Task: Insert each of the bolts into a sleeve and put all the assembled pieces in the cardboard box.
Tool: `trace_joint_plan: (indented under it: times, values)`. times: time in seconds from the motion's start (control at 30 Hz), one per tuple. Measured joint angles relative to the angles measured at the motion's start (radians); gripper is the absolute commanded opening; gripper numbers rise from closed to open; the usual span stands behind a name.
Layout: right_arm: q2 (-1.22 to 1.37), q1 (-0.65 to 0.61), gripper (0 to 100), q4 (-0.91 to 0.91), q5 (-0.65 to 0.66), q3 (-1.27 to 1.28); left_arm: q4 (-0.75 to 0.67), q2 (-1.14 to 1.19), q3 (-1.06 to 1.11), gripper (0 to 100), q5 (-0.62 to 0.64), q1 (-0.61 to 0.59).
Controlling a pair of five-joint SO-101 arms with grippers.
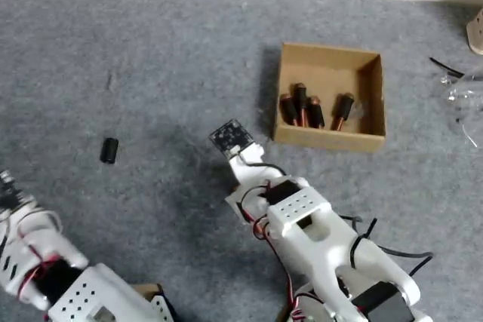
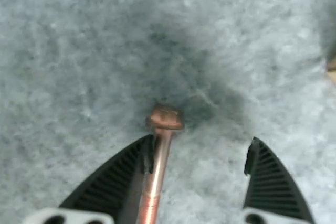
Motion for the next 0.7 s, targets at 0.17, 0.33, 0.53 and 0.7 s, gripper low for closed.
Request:
trace_joint_plan:
  times: [0.17, 0.33, 0.53, 0.7]
  values:
    - [0.000, 0.054, 24.9, 0.000, 0.000, 0.000, 0.106, 0.000, 0.000, 0, 0.000, -0.170]
    - [0.000, 0.055, 24.9, 0.000, 0.000, 0.000, 0.295, 0.000, 0.000, 0, 0.000, -0.252]
    - [0.000, 0.055, 24.9, 0.000, 0.000, 0.000, 0.411, 0.000, -0.008, 0, 0.000, -0.259]
    - [0.000, 0.055, 24.9, 0.000, 0.000, 0.000, 0.488, -0.002, 0.008, 0, 0.000, -0.259]
